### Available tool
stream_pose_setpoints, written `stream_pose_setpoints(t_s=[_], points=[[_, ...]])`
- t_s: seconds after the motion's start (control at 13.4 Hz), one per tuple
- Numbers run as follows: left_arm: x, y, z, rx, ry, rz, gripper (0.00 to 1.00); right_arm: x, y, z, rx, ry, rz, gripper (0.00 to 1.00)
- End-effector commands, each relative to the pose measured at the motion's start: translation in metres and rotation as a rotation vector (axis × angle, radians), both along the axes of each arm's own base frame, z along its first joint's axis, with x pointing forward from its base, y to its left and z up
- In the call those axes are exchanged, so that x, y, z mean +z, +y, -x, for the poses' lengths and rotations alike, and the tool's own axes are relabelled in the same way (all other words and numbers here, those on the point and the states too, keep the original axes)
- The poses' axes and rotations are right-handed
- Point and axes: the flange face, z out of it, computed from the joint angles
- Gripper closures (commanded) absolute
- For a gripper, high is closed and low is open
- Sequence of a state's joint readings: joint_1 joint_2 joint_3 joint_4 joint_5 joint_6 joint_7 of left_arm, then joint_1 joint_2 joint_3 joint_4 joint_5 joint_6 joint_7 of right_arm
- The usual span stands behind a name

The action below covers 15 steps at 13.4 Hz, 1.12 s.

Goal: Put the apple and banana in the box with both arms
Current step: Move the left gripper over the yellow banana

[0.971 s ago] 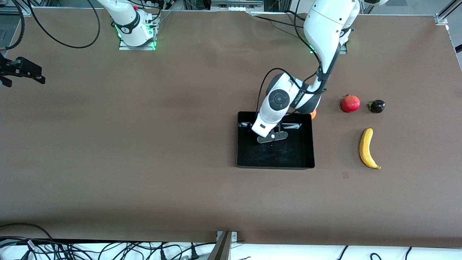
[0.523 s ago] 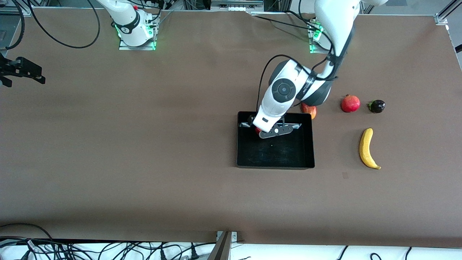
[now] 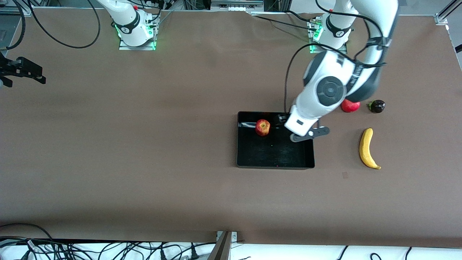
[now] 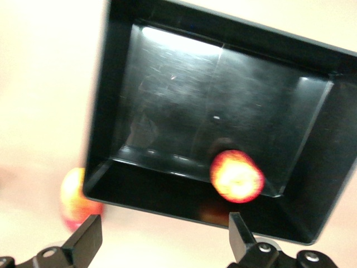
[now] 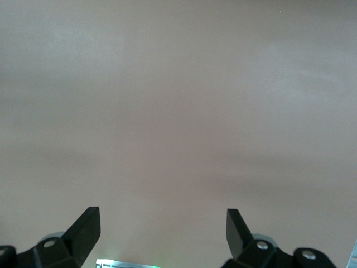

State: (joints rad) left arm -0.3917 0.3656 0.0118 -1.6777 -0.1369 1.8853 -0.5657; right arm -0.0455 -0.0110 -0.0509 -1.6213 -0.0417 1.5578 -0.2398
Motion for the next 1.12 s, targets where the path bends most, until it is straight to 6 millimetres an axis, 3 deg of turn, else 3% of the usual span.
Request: stream_pose_setpoints(t_s=[0.0, 0.15, 0.37, 0.67, 0.9, 1.05], points=[[0.012, 0.070, -0.014, -0.092, 0.045, 0.040, 0.00, 0.004, 0.001, 0.001, -0.006, -0.003, -0.013, 0.00], [0.006, 0.122, -0.027, -0.153, 0.038, 0.028, 0.00, 0.004, 0.002, 0.001, -0.005, -0.003, -0.013, 0.00], [-0.011, 0.185, -0.035, -0.228, 0.053, 0.015, 0.00, 0.004, 0.003, 0.001, -0.003, -0.002, -0.014, 0.00], [-0.049, 0.256, -0.051, -0.323, 0.037, 0.010, 0.00, 0.004, 0.003, 0.001, -0.003, -0.003, -0.013, 0.00], [-0.088, 0.278, -0.061, -0.380, 0.003, -0.015, 0.00, 0.004, 0.003, 0.001, -0.003, -0.002, -0.015, 0.00], [-0.111, 0.282, -0.067, -0.388, -0.028, -0.030, 0.00, 0.005, 0.003, 0.001, -0.003, -0.002, -0.015, 0.00]])
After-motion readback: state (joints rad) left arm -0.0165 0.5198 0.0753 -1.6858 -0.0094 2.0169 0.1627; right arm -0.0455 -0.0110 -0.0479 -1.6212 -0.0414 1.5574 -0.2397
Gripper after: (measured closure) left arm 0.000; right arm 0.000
